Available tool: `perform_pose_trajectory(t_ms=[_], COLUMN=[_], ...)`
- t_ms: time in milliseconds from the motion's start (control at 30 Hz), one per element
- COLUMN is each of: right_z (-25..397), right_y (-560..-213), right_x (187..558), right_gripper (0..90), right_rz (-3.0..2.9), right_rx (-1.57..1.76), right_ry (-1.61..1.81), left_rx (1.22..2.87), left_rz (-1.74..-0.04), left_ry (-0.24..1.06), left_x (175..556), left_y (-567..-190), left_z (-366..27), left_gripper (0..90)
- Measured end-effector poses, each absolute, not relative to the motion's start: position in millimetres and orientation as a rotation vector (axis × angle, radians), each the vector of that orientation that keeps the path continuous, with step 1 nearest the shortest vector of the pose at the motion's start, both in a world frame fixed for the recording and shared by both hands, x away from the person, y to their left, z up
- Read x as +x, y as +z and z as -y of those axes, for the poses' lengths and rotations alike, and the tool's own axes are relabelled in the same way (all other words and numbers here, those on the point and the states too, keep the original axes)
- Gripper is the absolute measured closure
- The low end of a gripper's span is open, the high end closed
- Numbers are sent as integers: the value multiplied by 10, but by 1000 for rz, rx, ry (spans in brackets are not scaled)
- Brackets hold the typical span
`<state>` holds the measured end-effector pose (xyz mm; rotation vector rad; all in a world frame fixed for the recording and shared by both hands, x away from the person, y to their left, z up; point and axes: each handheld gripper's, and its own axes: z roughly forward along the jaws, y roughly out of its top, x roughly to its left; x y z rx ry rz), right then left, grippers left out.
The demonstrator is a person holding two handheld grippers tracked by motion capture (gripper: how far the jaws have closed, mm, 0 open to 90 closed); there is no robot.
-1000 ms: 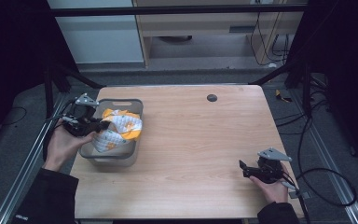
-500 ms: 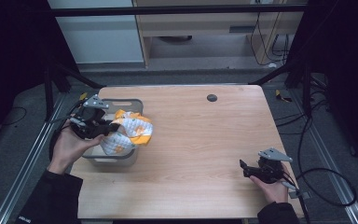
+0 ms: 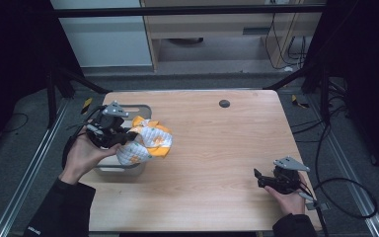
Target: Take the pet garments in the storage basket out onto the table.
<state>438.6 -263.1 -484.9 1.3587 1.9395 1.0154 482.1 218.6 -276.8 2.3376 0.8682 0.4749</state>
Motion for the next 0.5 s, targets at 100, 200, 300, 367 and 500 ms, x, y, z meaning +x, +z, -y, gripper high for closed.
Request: perform_pose_trajectory(t_ms=[100, 200, 300, 367, 500], right_z=[2630, 2631, 2633, 2634, 2640], right_y=[-4849, -4847, -4848, -4846, -4841], right_x=[4385, 4386, 4388, 4386, 4384], right_gripper=[120, 120, 120, 120, 120], right_rz=[-1937, -1936, -1934, -1932, -1924], right_rx=[1361, 1361, 1357, 1356, 1355], right_ry=[1017, 1018, 1018, 1018, 1019], left_rx=[2342, 2348, 2363, 2367, 2378], left_rz=[-848, -827, -804, -792, -768], left_ry=[465, 459, 453, 450, 430], left_x=[4819, 4817, 4819, 4822, 4839], left_y=[-2777, -2781, -2799, -2812, -2837], left_z=[-2117, -2044, -1939, -1890, -1798], left_gripper=[812, 813, 813, 813, 812])
